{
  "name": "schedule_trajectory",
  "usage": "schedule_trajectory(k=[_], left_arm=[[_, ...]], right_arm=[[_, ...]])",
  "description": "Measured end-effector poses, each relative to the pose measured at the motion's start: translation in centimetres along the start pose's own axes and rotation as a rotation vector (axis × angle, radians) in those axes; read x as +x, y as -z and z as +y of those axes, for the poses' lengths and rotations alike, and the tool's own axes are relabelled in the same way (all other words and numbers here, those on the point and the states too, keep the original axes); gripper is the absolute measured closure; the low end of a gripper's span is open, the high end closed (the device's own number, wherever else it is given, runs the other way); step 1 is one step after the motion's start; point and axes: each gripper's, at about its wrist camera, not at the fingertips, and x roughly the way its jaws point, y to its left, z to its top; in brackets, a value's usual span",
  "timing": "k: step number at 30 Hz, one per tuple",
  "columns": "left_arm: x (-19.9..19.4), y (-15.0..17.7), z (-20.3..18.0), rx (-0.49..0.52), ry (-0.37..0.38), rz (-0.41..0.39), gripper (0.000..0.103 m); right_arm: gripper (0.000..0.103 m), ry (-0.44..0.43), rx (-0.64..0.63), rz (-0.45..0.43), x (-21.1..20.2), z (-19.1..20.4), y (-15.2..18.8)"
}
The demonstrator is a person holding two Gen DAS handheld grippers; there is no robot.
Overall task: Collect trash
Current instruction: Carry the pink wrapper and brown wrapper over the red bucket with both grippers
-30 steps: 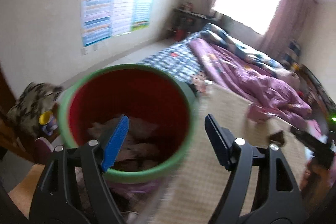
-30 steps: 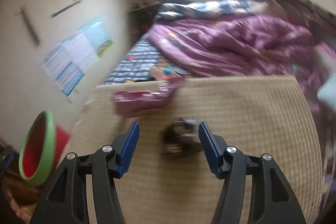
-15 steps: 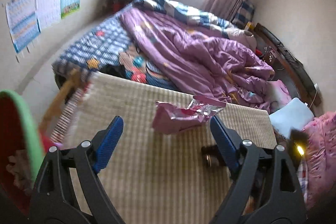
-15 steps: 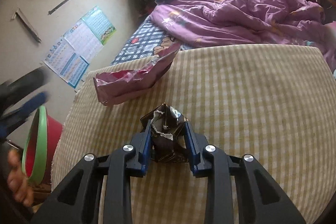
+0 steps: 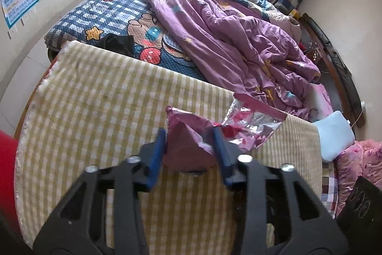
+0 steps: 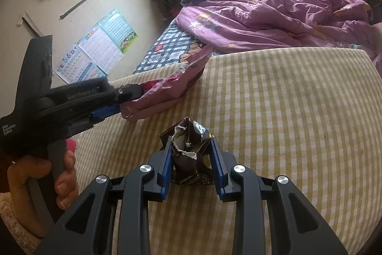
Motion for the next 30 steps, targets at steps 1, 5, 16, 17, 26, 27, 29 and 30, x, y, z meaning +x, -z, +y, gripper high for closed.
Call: schedule_trajectory(k=[1, 5, 16, 17, 26, 27, 29, 30], left_arm=[[-0.3, 0.1, 0.1, -0.006, 0.007, -0.003, 0.077], [-2.8, 0.7, 0.3, -0.020, 0.020, -0.049, 0.081], [-14.0, 6.3, 0.5, 0.053, -0.076, -0.260, 0.081], [-14.8, 6.7, 0.6, 0.061, -0.092, -0.273, 0.081], [-21.5, 11.7, 5.0, -0.026, -0.189, -0.346, 0.081], [-22.2, 12.1, 5.7, -0.041, -0.203, -0.357, 0.081], [-23.3, 12.8, 6.7, -0.055, -0.227, -0.373, 0.081], [-23.8, 13.3, 7.1, -0.060, -0.238, -0.379, 0.081]], right_arm=[[0.074, -0.001, 0.001, 0.001, 0.0, -0.1, -0.1], [0.074, -0.002, 0.007, 0.005, -0.5, 0.0, 0.5], [0.074, -0.011, -0.047, -0.028, -4.0, 3.2, 3.1], [0.074, -0.015, -0.053, -0.030, -4.2, 3.7, 3.3], [0.074, -0.050, -0.160, -0.062, -6.5, 8.8, 5.2], [0.074, -0.054, -0.172, -0.068, -6.8, 9.3, 5.2], [0.074, -0.058, -0.204, -0.084, -7.4, 10.4, 5.5], [0.074, -0.062, -0.219, -0.091, -7.6, 11.0, 5.5]])
